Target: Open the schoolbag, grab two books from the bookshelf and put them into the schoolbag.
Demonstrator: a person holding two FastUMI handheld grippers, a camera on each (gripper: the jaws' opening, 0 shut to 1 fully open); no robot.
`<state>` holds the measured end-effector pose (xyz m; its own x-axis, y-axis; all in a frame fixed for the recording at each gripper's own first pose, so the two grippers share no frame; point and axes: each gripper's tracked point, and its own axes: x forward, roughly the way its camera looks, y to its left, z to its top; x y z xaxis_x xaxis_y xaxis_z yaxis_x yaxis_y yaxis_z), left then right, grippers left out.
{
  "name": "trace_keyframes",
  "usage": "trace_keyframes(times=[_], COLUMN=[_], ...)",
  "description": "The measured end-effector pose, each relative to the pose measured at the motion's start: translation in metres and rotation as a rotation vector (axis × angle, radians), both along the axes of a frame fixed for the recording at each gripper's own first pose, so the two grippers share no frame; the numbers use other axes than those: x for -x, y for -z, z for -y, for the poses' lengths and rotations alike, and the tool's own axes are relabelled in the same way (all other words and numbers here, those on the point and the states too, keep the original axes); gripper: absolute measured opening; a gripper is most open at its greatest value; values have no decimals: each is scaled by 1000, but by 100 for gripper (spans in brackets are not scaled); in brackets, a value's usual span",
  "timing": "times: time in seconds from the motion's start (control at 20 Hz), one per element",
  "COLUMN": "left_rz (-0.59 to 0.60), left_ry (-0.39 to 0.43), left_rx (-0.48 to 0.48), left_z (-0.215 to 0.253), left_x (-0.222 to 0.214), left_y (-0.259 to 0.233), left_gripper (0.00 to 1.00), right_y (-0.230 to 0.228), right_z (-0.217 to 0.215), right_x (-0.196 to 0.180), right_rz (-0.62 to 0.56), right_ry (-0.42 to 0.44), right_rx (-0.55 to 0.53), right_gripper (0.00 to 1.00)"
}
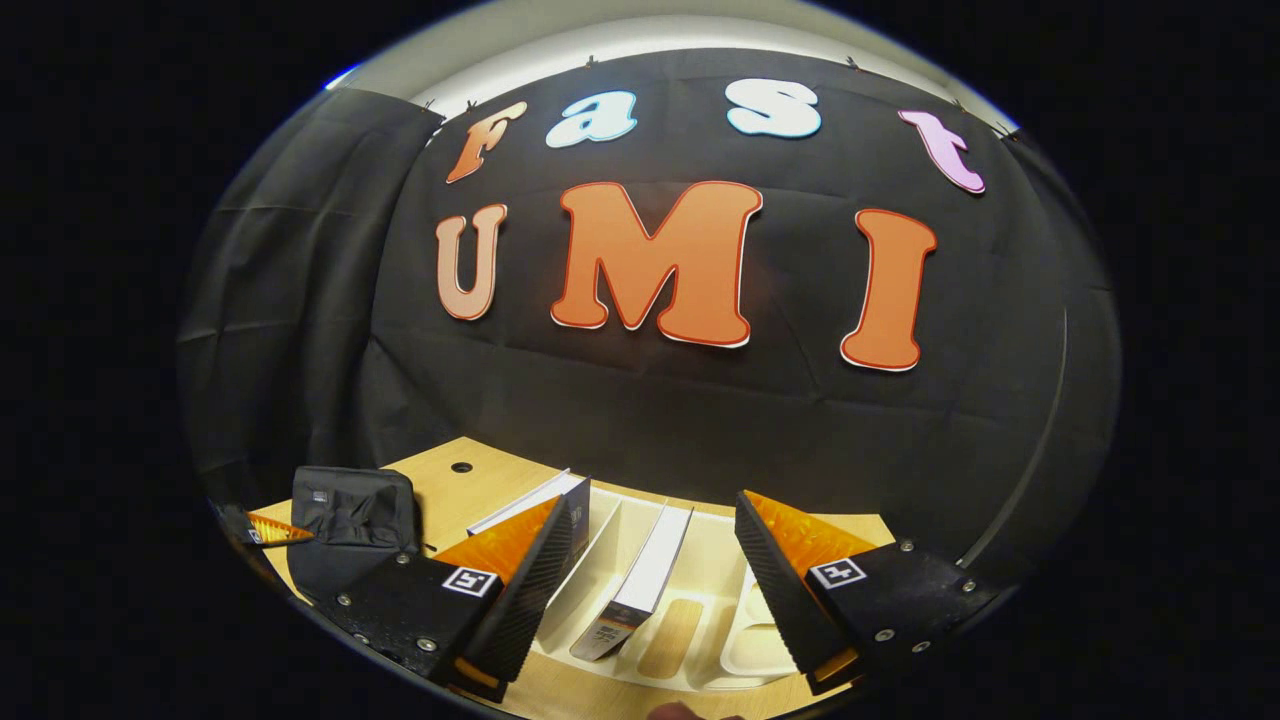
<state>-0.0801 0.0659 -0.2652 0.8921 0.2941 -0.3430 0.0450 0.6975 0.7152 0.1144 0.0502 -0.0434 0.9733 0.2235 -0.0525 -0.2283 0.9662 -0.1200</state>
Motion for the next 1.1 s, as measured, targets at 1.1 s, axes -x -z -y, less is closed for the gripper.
trace_keyframes(times=[1.1], left_rz=[-242], left_ry=[-186], left_rx=[-168], left_z=[-83], left_x=[26], left_y=[96], left_gripper=[97], right_y=[0], right_z=[19], right_x=[-5], right_rz=[-16], right_ry=[4], right_rx=[-25], right_gripper=[97])
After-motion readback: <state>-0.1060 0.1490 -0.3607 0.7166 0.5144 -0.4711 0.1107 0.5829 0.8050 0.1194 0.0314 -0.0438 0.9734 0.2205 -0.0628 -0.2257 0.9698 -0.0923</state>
